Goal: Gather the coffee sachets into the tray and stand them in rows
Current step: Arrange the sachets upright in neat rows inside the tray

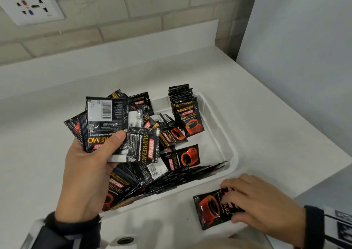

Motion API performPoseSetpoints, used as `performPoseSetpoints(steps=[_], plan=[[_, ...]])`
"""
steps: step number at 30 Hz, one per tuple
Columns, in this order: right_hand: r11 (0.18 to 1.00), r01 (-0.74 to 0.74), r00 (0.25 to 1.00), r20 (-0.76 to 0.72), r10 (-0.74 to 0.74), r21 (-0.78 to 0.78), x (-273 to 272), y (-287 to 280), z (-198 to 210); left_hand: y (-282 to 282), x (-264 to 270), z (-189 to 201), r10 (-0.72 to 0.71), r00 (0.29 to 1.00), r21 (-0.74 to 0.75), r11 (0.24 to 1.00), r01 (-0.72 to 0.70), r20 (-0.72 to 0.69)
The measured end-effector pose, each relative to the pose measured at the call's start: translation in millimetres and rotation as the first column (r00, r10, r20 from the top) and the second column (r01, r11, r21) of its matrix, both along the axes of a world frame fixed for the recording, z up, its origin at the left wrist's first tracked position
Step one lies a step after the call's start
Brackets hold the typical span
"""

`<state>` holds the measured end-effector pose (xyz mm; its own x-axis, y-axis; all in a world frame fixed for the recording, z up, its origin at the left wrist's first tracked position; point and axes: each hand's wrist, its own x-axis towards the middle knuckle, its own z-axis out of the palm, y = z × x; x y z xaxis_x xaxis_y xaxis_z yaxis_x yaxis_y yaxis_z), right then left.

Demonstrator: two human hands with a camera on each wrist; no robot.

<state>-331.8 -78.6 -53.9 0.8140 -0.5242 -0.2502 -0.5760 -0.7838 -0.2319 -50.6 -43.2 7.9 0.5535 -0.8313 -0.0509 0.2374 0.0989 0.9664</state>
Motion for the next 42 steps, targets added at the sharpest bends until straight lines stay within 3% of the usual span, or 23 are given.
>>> performPoseSetpoints(steps=[4, 7, 9, 11, 14, 17, 20, 22, 27, 34, 38, 42], plan=[[0.999, 0.031, 0.999, 0.016, -0.03, -0.044, -1, -4, 8, -2, 2, 0, -0.004, 1.0, 0.008, 1.0, 0.004, 0.004], [0.99, -0.075, 0.994, 0.067, 0.083, -0.123, -7, -7, 15, -2, 4, 0, 0.001, 1.0, 0.007, 1.0, -0.001, 0.001], [0.982, -0.166, 0.976, 0.125, 0.177, -0.093, -10, -11, 27, -2, 5, 1, 0.003, 1.0, 0.004, 1.0, -0.003, -0.004], [0.981, -0.194, 0.947, 0.257, 0.192, -0.018, -9, -17, 49, -2, 6, 1, 0.003, 1.0, -0.001, 1.0, -0.003, -0.008], [0.983, -0.147, 0.831, 0.553, 0.062, 0.109, 1, -34, 89, -3, 5, 2, -0.005, 1.0, -0.008, 1.0, 0.005, -0.014], [0.994, -0.079, 0.77, 0.638, 0.012, 0.076, 15, -61, 121, -5, 5, 5, -0.009, 1.0, -0.014, 1.0, 0.009, -0.018], [0.998, 0.018, 0.845, 0.534, 0.019, -0.064, 30, -94, 130, -5, 6, 6, -0.01, 1.0, -0.018, 1.0, 0.01, -0.024], [0.987, -0.004, 0.909, 0.411, 0.071, -0.162, 41, -115, 124, -4, 7, 6, -0.006, 0.999, -0.018, 1.0, 0.006, -0.032], [0.993, 0.016, 0.99, 0.138, 0.001, -0.117, 74, -137, 101, 0, 10, 6, 0.008, 0.999, -0.017, 1.0, -0.009, -0.044], [0.991, -0.059, 0.996, -0.079, 0.05, -0.12, 105, -146, 81, 3, 8, 4, 0.014, 0.999, -0.013, 1.0, -0.014, -0.032], [0.958, -0.154, 0.982, -0.149, 0.12, -0.241, 113, -150, 72, 4, 9, 2, 0.015, 0.999, -0.011, 1.0, -0.015, -0.033], [0.925, -0.171, 0.969, -0.227, 0.096, -0.339, 114, -146, 68, 5, 8, 0, 0.019, 0.999, 0.0, 1.0, -0.019, -0.027]])
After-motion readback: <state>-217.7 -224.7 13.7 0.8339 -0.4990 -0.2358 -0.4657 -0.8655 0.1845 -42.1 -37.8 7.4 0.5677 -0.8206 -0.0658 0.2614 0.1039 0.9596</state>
